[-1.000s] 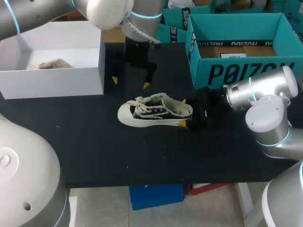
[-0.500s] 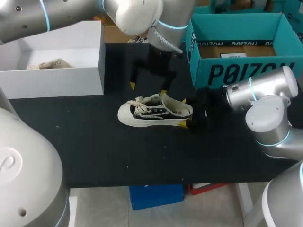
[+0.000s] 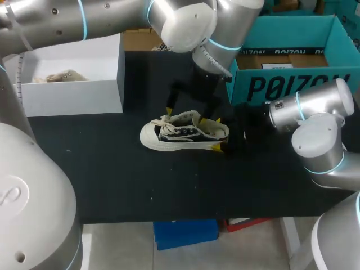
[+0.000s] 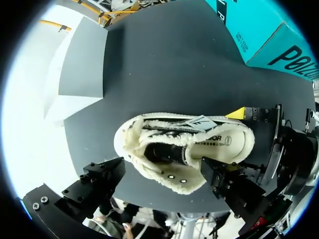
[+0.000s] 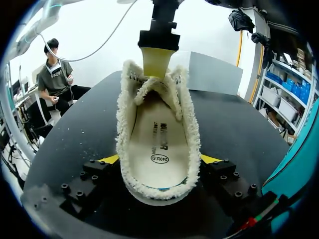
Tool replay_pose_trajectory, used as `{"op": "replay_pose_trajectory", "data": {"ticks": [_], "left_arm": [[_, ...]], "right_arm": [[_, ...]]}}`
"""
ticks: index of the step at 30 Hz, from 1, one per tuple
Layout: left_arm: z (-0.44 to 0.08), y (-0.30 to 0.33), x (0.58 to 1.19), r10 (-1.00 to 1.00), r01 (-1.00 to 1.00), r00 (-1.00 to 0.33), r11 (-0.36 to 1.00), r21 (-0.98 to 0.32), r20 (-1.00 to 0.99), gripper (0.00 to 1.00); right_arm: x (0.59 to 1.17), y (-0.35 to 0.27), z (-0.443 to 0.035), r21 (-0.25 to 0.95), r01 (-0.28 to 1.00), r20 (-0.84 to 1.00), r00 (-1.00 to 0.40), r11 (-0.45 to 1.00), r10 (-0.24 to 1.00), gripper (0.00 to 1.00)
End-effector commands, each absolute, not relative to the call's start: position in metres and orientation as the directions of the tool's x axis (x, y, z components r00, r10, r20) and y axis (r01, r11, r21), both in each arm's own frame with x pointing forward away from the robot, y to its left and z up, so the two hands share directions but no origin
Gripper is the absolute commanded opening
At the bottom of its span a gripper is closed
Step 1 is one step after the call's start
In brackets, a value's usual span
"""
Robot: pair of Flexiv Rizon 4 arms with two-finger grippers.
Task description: Take the shoe out of the shoebox, open the shoe tongue, remove and reinsert the insole, then place the shoe into the shoebox
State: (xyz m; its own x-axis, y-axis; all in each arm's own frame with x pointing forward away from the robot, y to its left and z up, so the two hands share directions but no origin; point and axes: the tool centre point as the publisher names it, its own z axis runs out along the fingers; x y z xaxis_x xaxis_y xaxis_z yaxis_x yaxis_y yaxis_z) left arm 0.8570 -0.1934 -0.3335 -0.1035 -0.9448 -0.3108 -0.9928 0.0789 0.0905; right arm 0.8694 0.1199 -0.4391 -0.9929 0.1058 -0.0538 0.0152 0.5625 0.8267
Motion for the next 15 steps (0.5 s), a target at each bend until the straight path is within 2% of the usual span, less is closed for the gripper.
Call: {"op": "replay_pose_trajectory", "data": {"ticks": [1,15], "left_arm": [[-0.342,-0.205,0.855,-0.935,-0.992,-0.110,0.083,0.093,-0.338,1.00],[-0.369,-0.202,0.855,-0.914,-0.989,-0.121,0.075,0.131,-0.388,1.00]], "right_arm": [[0.871,0.123,-0.442,0.825,0.017,-0.054,-0.993,0.564,0.108,0.00],[0.871,0.123,-0.442,0.825,0.017,-0.054,-0.993,0.564,0.108,0.00]]}}
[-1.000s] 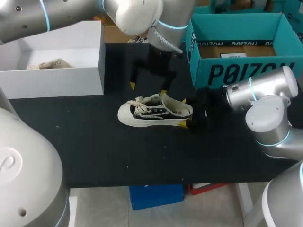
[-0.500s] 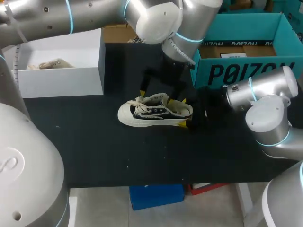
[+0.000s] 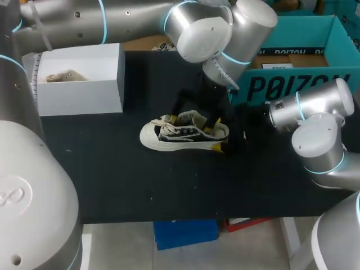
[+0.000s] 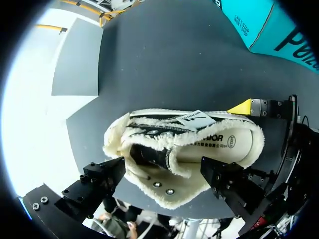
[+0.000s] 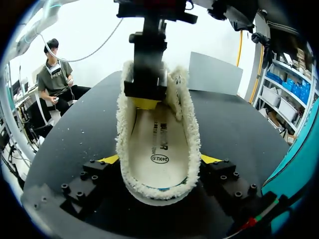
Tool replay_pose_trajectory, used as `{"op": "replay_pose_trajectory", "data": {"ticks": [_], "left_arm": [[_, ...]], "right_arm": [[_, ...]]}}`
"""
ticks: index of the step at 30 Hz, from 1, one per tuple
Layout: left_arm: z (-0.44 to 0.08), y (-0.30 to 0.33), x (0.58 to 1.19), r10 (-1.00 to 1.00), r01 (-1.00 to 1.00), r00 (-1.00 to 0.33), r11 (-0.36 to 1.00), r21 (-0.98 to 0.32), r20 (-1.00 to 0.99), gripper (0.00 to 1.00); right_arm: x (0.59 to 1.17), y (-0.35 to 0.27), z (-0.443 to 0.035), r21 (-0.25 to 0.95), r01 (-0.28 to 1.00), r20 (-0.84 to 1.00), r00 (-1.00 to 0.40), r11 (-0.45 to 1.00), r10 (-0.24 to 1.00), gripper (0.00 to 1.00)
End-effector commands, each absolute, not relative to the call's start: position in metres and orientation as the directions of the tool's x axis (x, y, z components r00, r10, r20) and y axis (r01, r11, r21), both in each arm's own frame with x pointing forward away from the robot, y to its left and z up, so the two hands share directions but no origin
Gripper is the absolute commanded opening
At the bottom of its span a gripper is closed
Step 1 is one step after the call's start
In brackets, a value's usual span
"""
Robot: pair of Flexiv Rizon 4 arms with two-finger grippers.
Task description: Take the shoe out of the shoebox, open the shoe tongue, remove and reinsert the insole, then place the shoe into the shoebox
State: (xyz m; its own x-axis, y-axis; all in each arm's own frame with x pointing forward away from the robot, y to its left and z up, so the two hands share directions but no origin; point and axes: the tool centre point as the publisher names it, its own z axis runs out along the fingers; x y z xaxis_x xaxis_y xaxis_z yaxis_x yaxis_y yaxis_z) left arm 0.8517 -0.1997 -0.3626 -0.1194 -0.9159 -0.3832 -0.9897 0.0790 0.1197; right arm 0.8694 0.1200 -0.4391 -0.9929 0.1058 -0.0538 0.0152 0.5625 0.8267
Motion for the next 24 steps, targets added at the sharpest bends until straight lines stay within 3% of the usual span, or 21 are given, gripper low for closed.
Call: {"op": "replay_pose_trajectory", "data": {"ticks": [1,3,5,6,11,24], "left_arm": [[-0.3701,-0.2023,0.8550,-0.913,-0.988,-0.121,0.075,0.132,-0.389,1.00],[-0.3714,-0.2021,0.8552,-0.912,-0.988,-0.123,0.075,0.134,-0.392,0.98],[-0.3724,-0.2018,0.8560,-0.911,-0.988,-0.123,0.075,0.137,-0.394,0.75],[-0.3726,-0.2017,0.8563,-0.910,-0.988,-0.124,0.075,0.138,-0.395,0.53],[-0.3725,-0.2014,0.8564,-0.909,-0.987,-0.128,0.079,0.138,-0.397,0.02],[-0.3634,-0.1998,0.8563,-0.911,-0.988,-0.136,0.096,0.120,-0.390,0.00]], "right_arm": [[0.8714,0.1228,-0.4422,0.825,0.017,-0.054,-0.993,0.564,0.108,0.00],[0.8714,0.1228,-0.4422,0.825,0.017,-0.054,-0.993,0.564,0.108,0.00],[0.8714,0.1228,-0.4422,0.825,0.017,-0.054,-0.993,0.564,0.108,0.00],[0.8714,0.1228,-0.4422,0.825,0.017,-0.054,-0.993,0.564,0.108,0.00],[0.8714,0.1228,-0.4422,0.825,0.017,-0.054,-0.993,0.564,0.108,0.00],[0.8714,0.1228,-0.4422,0.825,0.017,-0.054,-0.993,0.564,0.108,0.00]]}}
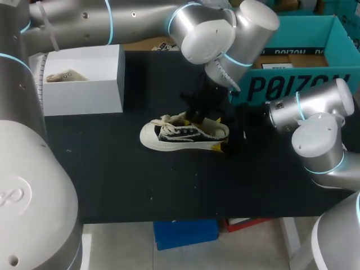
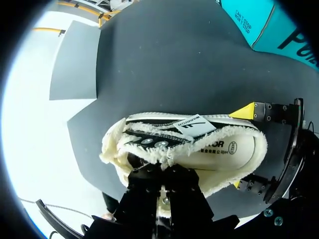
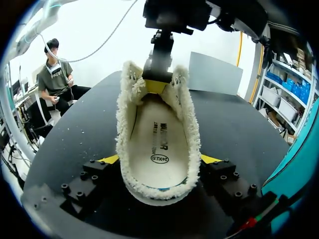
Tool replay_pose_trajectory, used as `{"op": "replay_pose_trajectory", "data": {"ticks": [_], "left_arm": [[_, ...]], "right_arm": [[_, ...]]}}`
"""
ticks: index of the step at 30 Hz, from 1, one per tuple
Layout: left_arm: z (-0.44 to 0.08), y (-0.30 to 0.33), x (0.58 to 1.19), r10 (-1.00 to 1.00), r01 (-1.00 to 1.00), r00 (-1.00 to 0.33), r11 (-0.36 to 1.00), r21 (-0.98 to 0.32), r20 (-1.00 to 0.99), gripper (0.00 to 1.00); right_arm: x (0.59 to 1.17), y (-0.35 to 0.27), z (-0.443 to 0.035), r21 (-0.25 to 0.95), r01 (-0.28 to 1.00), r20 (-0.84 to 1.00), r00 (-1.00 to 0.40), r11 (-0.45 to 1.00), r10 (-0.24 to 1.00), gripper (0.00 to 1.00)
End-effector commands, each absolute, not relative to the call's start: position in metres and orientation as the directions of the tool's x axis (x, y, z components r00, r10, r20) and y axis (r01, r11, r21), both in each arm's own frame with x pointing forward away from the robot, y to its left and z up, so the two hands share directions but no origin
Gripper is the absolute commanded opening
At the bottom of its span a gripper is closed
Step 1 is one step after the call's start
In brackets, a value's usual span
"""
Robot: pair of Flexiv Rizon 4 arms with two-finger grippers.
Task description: Take the shoe out of the shoebox, open the shoe tongue, remove and reinsert the insole, then place the shoe into the shoebox
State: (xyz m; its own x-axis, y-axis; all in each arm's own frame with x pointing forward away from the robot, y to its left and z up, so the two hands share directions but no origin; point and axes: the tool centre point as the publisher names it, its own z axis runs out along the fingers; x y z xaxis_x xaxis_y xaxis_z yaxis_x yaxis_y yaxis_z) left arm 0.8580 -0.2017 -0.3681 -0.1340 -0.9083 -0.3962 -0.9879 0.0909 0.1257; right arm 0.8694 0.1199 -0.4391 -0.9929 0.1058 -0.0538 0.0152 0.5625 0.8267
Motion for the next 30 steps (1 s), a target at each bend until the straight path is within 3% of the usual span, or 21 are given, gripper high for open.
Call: {"op": "replay_pose_trajectory", "data": {"ticks": [1,30], "left_arm": [[-0.362,-0.200,0.856,-0.911,-0.988,-0.137,0.099,0.117,-0.388,0.00],[-0.313,-0.173,0.865,-0.963,-0.995,-0.103,0.096,0.040,-0.251,0.00]], "right_arm": [[0.871,0.123,-0.442,0.825,0.017,-0.054,-0.993,0.564,0.108,0.00],[0.871,0.123,-0.442,0.825,0.017,-0.054,-0.993,0.564,0.108,0.00]]}}
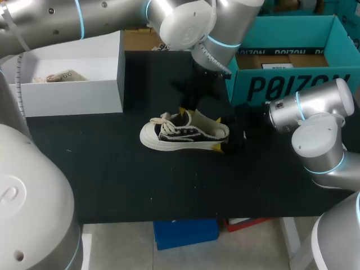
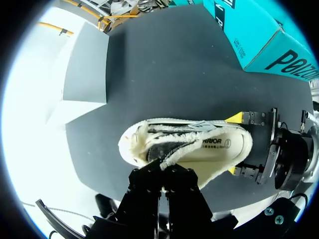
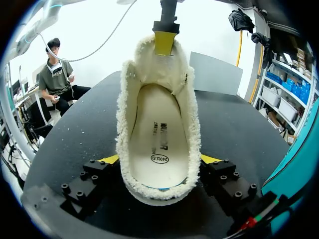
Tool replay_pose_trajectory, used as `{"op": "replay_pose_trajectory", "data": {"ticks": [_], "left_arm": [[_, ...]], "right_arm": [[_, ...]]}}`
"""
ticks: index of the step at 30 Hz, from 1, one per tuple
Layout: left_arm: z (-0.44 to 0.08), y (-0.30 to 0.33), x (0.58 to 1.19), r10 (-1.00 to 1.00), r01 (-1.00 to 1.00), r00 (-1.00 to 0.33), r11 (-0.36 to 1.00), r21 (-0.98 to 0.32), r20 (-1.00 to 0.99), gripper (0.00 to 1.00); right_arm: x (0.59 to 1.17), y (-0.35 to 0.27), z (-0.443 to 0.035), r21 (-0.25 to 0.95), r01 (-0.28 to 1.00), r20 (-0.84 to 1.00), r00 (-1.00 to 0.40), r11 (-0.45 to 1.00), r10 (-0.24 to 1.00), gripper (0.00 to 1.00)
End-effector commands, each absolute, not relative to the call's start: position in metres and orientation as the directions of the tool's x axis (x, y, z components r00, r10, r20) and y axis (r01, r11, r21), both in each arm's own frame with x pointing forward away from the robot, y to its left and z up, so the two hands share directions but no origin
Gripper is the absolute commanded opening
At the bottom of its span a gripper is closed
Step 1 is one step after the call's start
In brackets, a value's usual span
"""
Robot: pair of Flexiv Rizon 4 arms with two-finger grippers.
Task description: Take the shoe out of the shoebox, open the shoe tongue, remove and reinsert the insole, then place the shoe into the shoebox
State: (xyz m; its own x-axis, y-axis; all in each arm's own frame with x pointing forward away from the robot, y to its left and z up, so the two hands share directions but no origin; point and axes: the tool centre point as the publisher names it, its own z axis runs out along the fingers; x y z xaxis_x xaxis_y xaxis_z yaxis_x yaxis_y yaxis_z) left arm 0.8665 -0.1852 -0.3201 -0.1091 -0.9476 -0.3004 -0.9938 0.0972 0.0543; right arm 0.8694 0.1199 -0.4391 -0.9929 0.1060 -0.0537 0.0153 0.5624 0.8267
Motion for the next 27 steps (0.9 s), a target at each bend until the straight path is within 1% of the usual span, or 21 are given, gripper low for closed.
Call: {"op": "replay_pose_trajectory", "data": {"ticks": [1,15,21,27], "left_arm": [[-0.312,-0.171,0.865,-0.964,-0.995,-0.100,0.093,0.036,-0.248,0.00],[-0.317,-0.134,0.867,-0.979,-0.999,-0.033,0.028,0.024,-0.203,0.00],[-0.316,-0.117,0.864,-0.988,-1.000,-0.006,0.003,0.016,-0.152,0.00],[-0.325,-0.103,0.863,-0.991,-1.000,0.018,-0.020,0.012,-0.131,0.00]], "right_arm": [[0.871,0.123,-0.442,0.825,0.017,-0.054,-0.993,0.564,0.108,0.00],[0.871,0.123,-0.442,0.825,0.017,-0.054,-0.993,0.564,0.108,0.00],[0.871,0.123,-0.442,0.825,0.017,-0.054,-0.993,0.564,0.108,0.00],[0.871,0.123,-0.442,0.825,0.017,-0.054,-0.993,0.564,0.108,0.00]]}}
